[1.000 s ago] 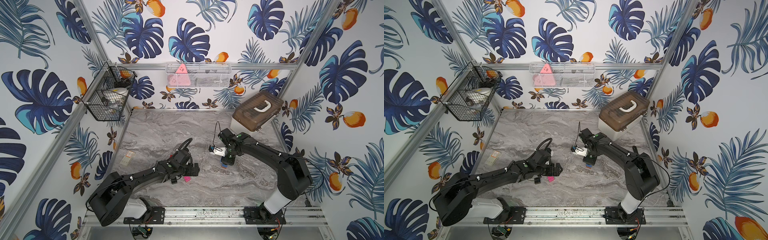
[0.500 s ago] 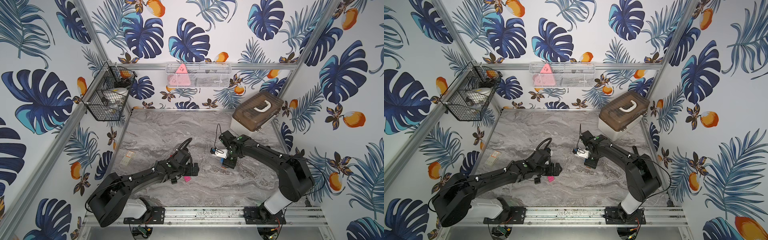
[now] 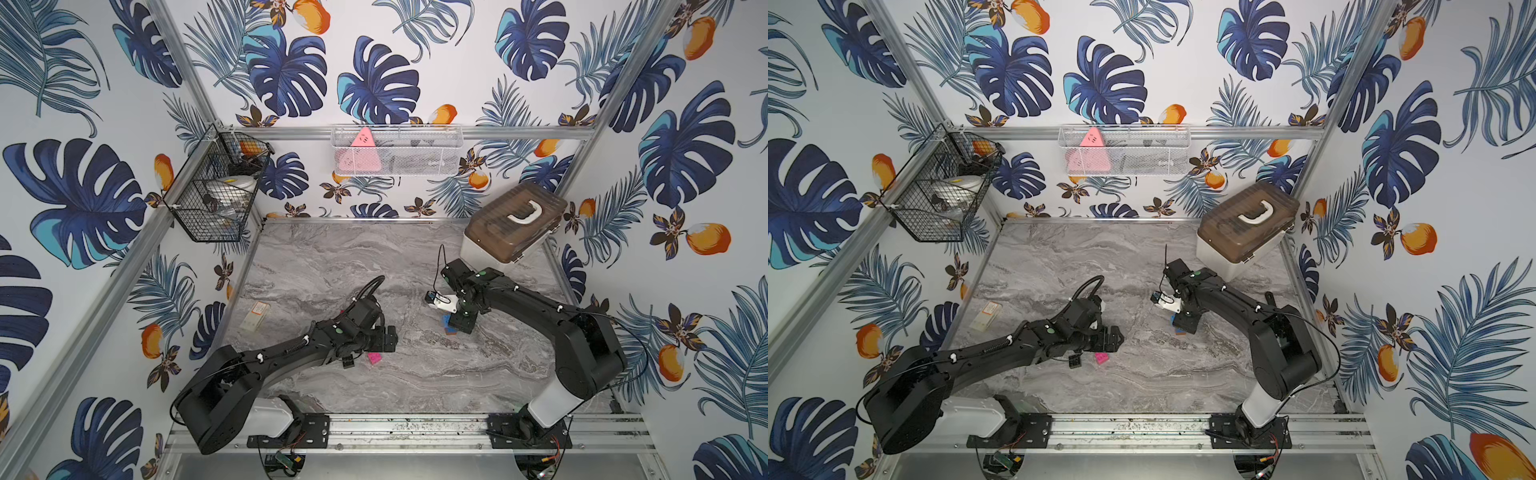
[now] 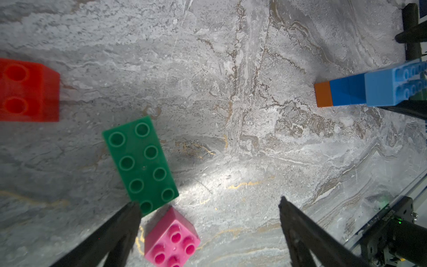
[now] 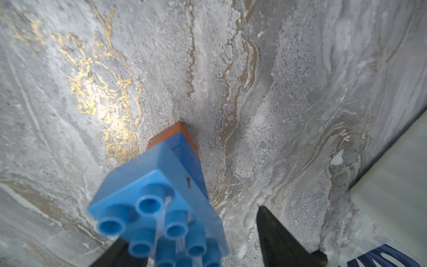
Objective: Assemble a spoon with lego
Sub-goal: Assemble the lego brick with the lego brick.
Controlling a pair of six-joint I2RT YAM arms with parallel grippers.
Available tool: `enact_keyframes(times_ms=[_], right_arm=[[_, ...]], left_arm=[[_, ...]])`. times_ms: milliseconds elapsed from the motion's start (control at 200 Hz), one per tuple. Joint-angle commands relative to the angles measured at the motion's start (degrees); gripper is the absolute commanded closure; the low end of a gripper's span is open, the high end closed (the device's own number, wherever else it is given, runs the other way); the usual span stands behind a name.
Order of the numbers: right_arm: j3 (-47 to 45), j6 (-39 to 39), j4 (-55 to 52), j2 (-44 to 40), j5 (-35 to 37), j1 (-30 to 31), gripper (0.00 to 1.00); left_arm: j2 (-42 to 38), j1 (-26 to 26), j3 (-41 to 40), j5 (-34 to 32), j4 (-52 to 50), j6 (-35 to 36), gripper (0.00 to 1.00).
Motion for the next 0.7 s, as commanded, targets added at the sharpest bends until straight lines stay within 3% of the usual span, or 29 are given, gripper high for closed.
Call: enact_keyframes(times_ms=[0,500,695], right_arm=[[0.52,0.69,-0.49,-0.93,-1.8,0.0,0.27],[0.78,7.21,-4.87,-9.43,-2.09,0.09,0.26],[0.72,13.77,-0.08,-14.84,-2.86,0.09,0.25]], left_arm=[[-0.28,0.0,0.33,-0.38,-0.26,0.22,0.01],[-1.95,-1.76,3.23,-5.0,-8.43,2.98,0.01],[-3.04,-2.14,5.26,-9.67,-16.02,4.97,0.01]])
